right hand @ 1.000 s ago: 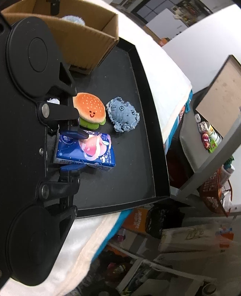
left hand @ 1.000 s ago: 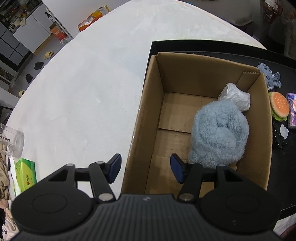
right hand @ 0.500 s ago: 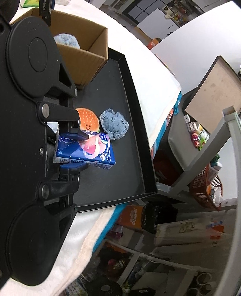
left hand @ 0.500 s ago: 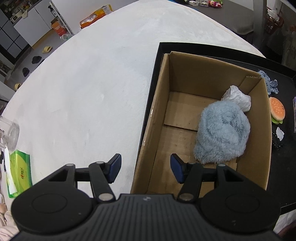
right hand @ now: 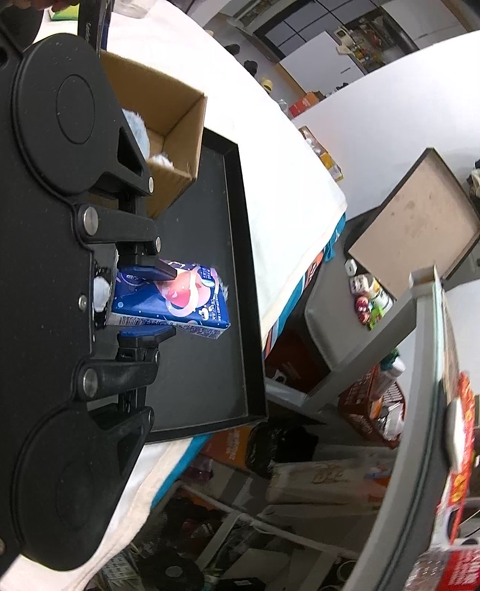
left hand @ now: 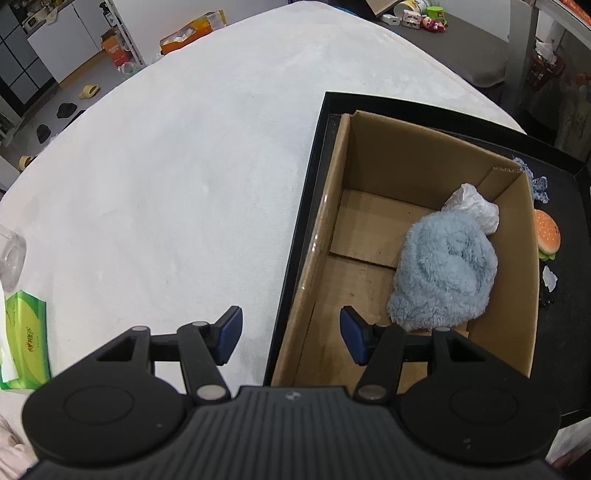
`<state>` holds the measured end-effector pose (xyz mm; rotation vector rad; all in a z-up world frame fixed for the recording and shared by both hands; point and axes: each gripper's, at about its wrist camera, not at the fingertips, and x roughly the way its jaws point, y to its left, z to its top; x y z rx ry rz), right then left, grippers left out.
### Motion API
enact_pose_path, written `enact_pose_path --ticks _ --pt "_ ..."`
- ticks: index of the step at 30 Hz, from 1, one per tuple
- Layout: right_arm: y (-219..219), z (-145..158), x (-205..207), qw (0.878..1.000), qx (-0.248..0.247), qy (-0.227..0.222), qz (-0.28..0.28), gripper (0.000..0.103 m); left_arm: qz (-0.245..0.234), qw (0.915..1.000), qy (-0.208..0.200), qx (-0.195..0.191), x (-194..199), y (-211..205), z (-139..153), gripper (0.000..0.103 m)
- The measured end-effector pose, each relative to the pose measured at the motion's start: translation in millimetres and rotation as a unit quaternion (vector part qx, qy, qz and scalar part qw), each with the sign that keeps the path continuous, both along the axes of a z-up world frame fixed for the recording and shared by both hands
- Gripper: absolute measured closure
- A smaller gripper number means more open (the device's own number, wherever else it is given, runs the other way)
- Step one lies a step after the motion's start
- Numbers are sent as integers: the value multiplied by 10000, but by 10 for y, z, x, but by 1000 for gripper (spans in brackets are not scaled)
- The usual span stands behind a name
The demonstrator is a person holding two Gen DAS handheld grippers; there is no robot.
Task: Organize soft objects
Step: 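Carry the purple tissue pack with the right gripper into the box and release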
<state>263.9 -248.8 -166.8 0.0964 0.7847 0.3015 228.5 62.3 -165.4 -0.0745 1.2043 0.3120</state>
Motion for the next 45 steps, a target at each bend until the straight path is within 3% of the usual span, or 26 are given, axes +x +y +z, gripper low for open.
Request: enact_pose_path --ticks 13,17,20,24,26,29,45 --pt "438 250 -147 9995 -146 -174 226 78 -94 9994 -260 -206 -49 119 19 47" --pt "638 308 -188 9989 -188 -209 372 78 -73 9989 -304 -356 -76 158 -18 51" --pt "806 356 -229 9983 -227 -250 480 78 -84 9983 -363 -448 -98 183 -43 58" --pt "982 389 -254 9978 -250 -263 563 78 -101 9966 -355 -735 -114 228 -102 84" --pt "1078 395 -262 9974 -272 -265 610 78 -41 9949 -363 -939 -126 257 -115 86" --pt "1189 394 -269 9971 -305 -256 645 78 -103 9950 -409 -910 -126 252 -121 90" --pt "1810 288 -272 9953 -379 -36 890 76 -84 9909 -475 -1255 -184 412 -145 90"
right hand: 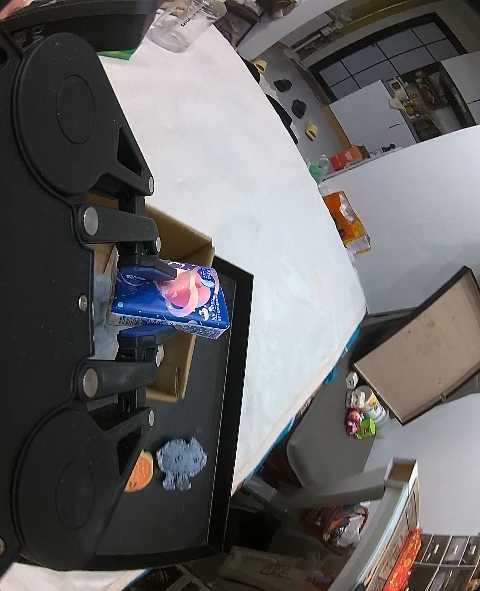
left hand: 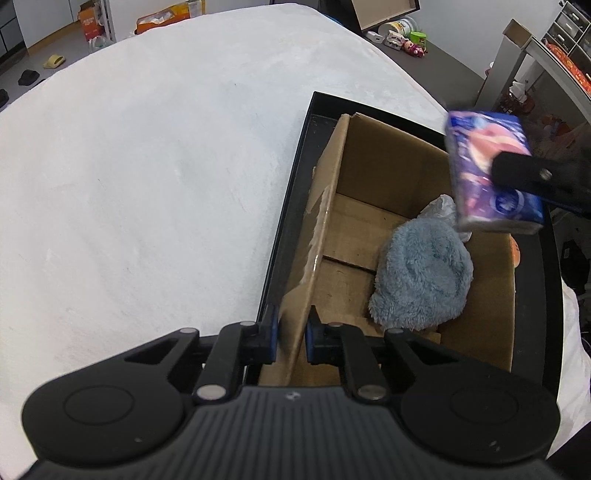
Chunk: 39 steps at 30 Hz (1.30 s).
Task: Organize soft objects
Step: 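Carry the purple tissue pack with the right gripper into the box and release, then move the right gripper to the black cloth pouch and grasp it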
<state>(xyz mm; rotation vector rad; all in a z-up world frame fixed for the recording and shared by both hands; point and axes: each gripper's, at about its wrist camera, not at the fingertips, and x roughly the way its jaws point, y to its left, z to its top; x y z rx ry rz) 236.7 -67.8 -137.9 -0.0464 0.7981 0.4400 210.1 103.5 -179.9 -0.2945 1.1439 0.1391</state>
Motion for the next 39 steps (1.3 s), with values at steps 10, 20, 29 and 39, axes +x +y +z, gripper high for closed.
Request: enact_pose_path --ticks 10,20,29,39 --pt "28 -17 -48 9999 -28 114 -41 39 -64 9999 36 -95 20 52 -4 89" --pt "-300 -33 -137 9991 -95 -9 -409 22 -234 9995 57 226 58 -92 81 80" --pt "-539 -87 -153 9974 -77 -113 -703 18 -224 9983 66 540 58 -184 171 59" --pt "-953 -243 -160 9963 -4 -235 -821 18 -225 9962 144 830 93 -314 212 51"
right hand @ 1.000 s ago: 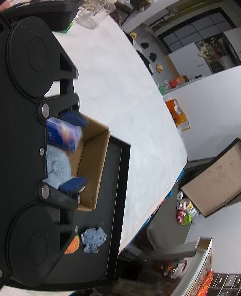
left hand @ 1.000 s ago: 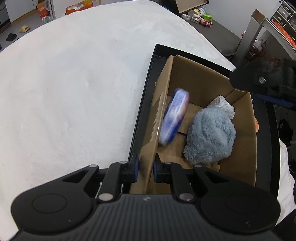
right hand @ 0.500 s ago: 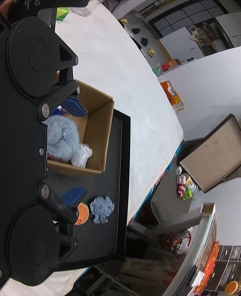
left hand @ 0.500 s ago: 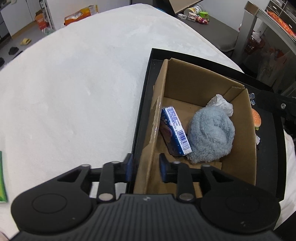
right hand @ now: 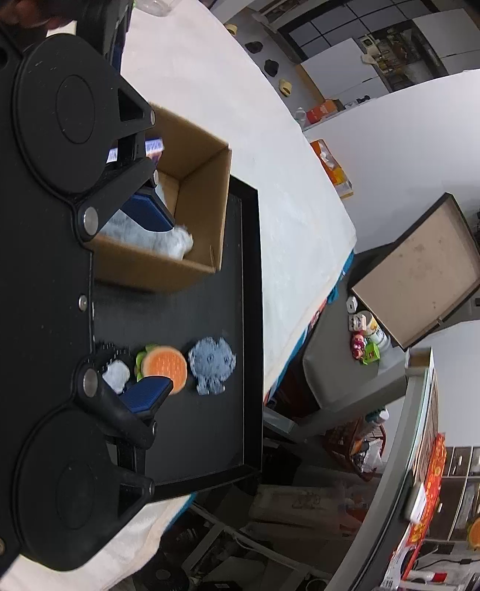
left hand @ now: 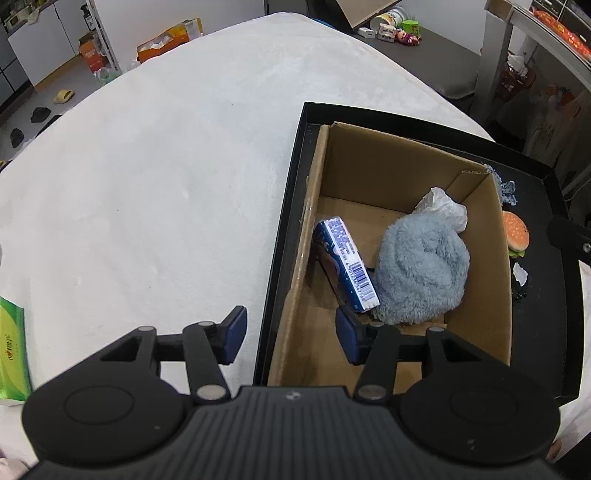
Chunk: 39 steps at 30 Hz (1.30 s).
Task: Organize soft objects
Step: 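Move the right gripper to the black cloth pouch and grasp it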
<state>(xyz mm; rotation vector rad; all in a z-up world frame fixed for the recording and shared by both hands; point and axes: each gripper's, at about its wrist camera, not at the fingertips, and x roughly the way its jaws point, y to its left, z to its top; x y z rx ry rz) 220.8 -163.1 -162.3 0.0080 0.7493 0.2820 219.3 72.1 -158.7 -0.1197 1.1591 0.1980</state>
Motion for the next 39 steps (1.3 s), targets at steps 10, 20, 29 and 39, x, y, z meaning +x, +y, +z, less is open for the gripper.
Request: enact_pose_path --ticks 10,20,29,39 --pt "-283 -278 60 9998 47 167 -25 18 90 9994 190 275 81 -118 -40 50" --pt "-465 -606 184 9983 266 476 -219 18 17 9974 391 605 175 -317 -121 47" --pt "-515 -834 331 9967 250 700 -315 18 -61 9955 528 788 254 -452 -173 46" --pt "-548 -907 416 9958 229 831 -309 27 -152 9927 567 1051 283 -591 -171 35"
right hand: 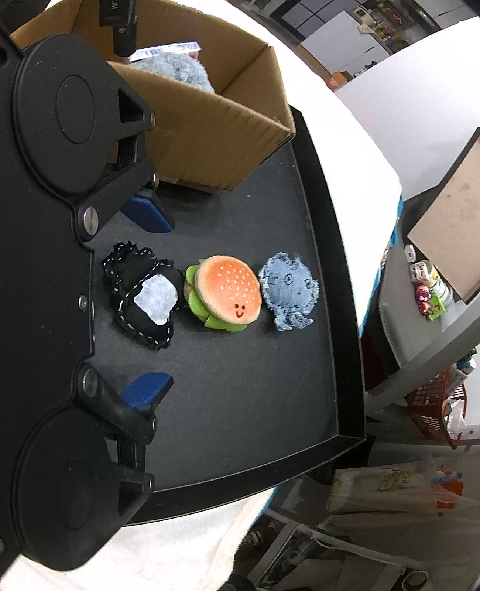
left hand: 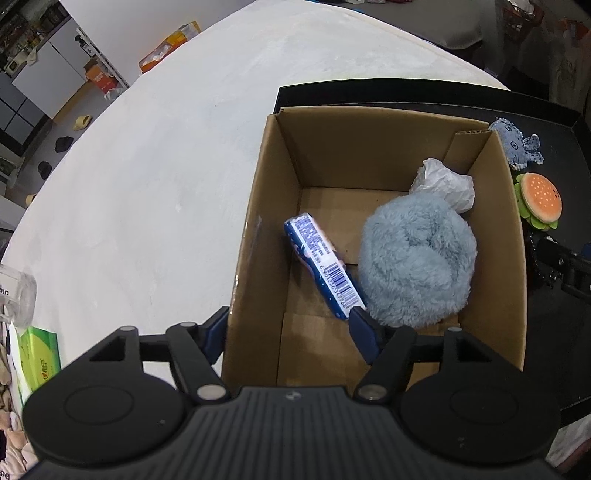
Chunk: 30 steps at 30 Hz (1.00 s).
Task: Organize soft objects
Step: 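Move the right gripper to the black cloth pouch and grasp it, then carry the black pouch with the right gripper into the box and release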
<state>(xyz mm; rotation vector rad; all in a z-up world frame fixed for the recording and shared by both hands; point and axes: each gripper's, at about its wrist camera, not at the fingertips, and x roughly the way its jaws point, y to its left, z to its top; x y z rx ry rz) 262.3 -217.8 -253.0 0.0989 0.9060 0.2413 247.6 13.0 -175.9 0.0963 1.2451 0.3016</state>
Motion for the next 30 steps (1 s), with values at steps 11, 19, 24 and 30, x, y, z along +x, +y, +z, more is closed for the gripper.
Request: enact_pose_path --ticks 11,19,24,30 --pt "-67 -70 -36 9995 -24 305 16 75 56 10000 13 49 -26 -28 42 35" --pt "-136 79 -141 9999 73 108 -18 75 167 9998 -142 -8 -82 73 147 35" --pt "-113 216 -203 9998 153 -39 116 75 224 9994 -241 -58 -127 156 188 35" --pt "-94 363 -228 9997 157 -182 95 75 290 9989 -333 -152 -172 236 222 35"
